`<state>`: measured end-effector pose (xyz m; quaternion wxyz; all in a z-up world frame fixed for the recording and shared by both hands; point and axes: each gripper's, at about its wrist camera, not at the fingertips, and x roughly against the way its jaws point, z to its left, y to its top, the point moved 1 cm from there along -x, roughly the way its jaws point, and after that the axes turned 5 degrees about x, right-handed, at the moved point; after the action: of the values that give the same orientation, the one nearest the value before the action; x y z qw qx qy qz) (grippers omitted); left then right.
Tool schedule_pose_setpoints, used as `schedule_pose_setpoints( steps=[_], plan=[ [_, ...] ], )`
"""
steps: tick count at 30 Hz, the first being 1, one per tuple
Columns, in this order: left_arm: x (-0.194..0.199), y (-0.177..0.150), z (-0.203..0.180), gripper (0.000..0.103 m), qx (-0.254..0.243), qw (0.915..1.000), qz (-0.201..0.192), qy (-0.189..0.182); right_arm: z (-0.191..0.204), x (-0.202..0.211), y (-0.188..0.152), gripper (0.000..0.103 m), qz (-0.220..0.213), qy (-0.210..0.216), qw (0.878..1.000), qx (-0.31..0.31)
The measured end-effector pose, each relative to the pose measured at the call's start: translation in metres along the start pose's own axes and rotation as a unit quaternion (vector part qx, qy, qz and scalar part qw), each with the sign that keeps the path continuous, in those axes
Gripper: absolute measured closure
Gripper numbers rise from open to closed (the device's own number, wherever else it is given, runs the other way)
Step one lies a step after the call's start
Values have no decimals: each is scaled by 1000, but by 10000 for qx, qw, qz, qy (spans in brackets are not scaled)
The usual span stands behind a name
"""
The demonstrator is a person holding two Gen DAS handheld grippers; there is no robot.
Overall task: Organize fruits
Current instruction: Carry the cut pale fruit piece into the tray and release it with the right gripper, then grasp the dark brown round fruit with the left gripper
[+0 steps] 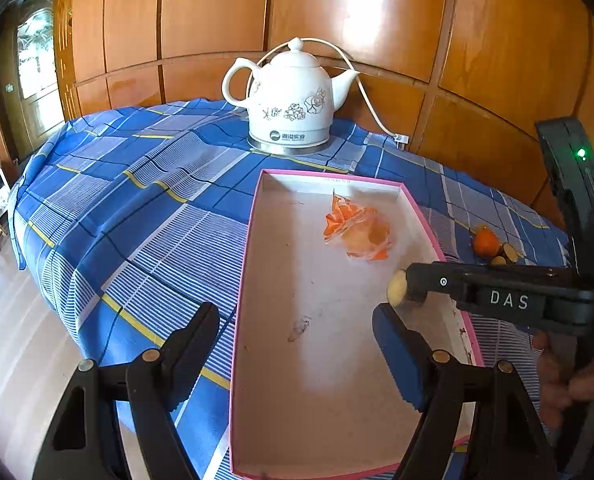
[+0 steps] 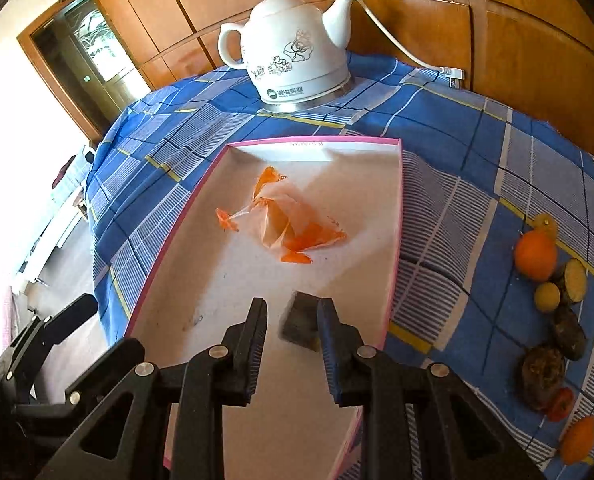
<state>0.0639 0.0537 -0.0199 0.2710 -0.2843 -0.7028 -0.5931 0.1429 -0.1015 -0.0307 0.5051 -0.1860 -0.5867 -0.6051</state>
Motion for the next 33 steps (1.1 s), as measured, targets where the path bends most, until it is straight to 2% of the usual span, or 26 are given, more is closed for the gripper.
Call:
schedule_pose_setpoints(
  steps=[10,16,22,28,33],
  plan=[
    [-1,-2,-2,24,-2,10000,45,-43,-7,24,-14,77,-157,-302,9994,117],
    [2,-4,-10,24,-123,9996,56,-234,-23,48,-28,76,-196,-547,9981,185],
    [6,-9,-29,24,-472,9978,65,-454,-60,78,-41,75,-254,-889,9957,-52],
    [1,-11,-37,25,-420,9964,311,-672,-111,113,-52,75,-400,-1296,9894,-526],
    [4,-14,-53,26,-696,9928,343,-913,-151,135,-62,75,-473,-1599,9820,-885]
  ],
)
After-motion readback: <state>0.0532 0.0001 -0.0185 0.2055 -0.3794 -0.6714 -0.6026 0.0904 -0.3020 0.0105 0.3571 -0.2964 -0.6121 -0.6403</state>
